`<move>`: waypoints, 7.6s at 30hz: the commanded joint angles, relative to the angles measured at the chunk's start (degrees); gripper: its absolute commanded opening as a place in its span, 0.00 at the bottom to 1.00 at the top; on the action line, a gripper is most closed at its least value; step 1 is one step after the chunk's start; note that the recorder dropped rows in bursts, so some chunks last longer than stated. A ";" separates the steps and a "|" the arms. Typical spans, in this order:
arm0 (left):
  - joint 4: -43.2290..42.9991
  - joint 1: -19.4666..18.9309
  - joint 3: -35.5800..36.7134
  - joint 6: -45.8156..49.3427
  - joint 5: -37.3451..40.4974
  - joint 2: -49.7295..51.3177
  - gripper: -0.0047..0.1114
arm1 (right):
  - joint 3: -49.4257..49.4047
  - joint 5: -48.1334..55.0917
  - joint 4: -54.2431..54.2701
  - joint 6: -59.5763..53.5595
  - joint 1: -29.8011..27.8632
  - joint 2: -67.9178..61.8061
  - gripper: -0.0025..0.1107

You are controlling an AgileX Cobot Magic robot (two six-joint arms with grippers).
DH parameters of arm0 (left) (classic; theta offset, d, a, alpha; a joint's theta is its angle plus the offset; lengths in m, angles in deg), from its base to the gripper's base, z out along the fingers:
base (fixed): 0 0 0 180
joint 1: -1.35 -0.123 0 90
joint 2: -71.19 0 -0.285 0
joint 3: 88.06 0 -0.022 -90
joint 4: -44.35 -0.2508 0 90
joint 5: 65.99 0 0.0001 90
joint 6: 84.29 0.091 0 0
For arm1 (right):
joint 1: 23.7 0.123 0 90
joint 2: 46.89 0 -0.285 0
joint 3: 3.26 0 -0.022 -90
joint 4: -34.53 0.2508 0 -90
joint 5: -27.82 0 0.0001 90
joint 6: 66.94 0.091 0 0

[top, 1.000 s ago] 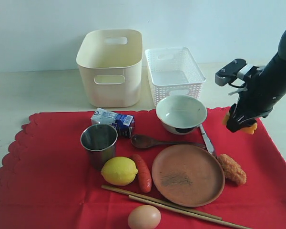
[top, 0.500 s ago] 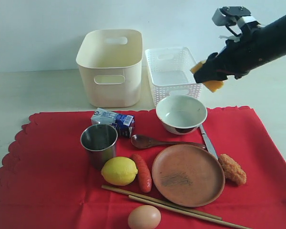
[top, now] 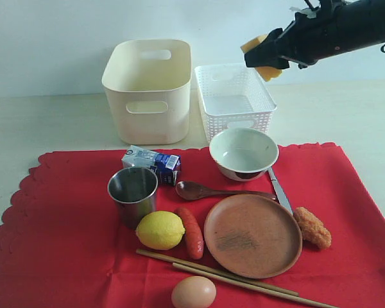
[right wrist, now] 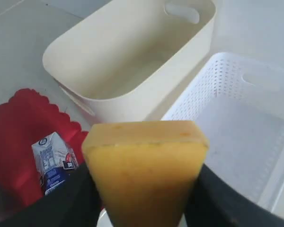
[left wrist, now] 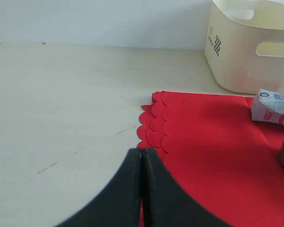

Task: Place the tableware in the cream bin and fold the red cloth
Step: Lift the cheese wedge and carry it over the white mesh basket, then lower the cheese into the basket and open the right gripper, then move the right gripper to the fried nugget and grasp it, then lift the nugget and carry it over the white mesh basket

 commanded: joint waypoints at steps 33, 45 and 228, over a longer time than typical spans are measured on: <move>0.17 -0.18 0.19 0.17 -0.73 -0.34 0.04 | 41.57 3.82 -49.16 45.57 9.53 -33.14 0.02; 0.17 -0.18 0.19 0.17 -0.73 -0.34 0.04 | 41.57 4.24 -53.71 49.17 9.53 -34.35 0.02; 0.17 -0.18 0.19 0.17 -0.73 -0.34 0.04 | 35.12 5.26 -59.11 53.82 9.05 -27.22 0.02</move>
